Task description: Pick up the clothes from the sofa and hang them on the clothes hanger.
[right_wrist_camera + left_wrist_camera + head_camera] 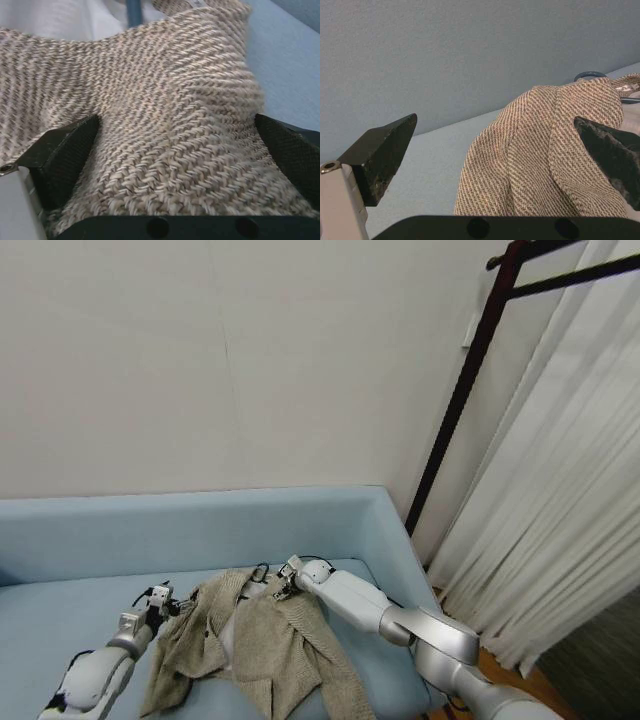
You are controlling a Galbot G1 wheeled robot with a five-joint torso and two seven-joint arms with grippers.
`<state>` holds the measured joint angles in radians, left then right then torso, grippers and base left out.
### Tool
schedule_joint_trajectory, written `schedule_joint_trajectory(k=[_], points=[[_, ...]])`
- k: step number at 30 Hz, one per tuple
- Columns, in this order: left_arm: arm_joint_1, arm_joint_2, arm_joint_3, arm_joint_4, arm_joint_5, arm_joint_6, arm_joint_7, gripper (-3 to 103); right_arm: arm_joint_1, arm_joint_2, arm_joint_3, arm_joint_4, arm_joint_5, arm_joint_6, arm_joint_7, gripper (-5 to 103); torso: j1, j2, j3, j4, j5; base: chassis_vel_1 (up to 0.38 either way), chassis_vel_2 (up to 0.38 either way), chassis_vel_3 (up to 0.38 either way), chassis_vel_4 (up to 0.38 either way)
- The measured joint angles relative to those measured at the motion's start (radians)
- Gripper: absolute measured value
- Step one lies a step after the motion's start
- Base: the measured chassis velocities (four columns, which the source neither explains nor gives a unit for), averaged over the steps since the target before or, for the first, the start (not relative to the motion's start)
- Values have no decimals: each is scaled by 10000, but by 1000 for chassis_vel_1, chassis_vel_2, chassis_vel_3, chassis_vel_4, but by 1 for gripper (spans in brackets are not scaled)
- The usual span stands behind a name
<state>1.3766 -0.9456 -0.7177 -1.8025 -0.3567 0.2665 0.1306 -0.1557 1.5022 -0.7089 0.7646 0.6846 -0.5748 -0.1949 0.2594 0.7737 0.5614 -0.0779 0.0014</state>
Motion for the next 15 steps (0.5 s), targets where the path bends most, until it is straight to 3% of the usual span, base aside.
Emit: schedule_joint_trajectory(k=[10,12,13,14,15], points=[[-42,-61,86,82,39,-107,7,100,230,533,-17,-1027,-166,360,-211,93,0,0,0,2,0,0,0,0,0],[-96,-86,169,104,47,-114,9,100,238,549,47,-1235,-156,417,-459,71,-1,0,0,0,1,0,0,0,0],[-123,-86,188,120,48,-114,9,100,222,542,66,-1249,-145,425,-504,71,-2,0,-1,0,1,0,0,0,0],[-160,-84,213,132,49,-115,9,100,193,551,117,-1290,-119,438,-554,61,-2,0,-1,0,1,0,0,0,0],[-160,-84,213,132,49,-115,9,100,193,551,117,-1290,-119,438,-554,61,-2,0,-1,0,1,0,0,0,0]])
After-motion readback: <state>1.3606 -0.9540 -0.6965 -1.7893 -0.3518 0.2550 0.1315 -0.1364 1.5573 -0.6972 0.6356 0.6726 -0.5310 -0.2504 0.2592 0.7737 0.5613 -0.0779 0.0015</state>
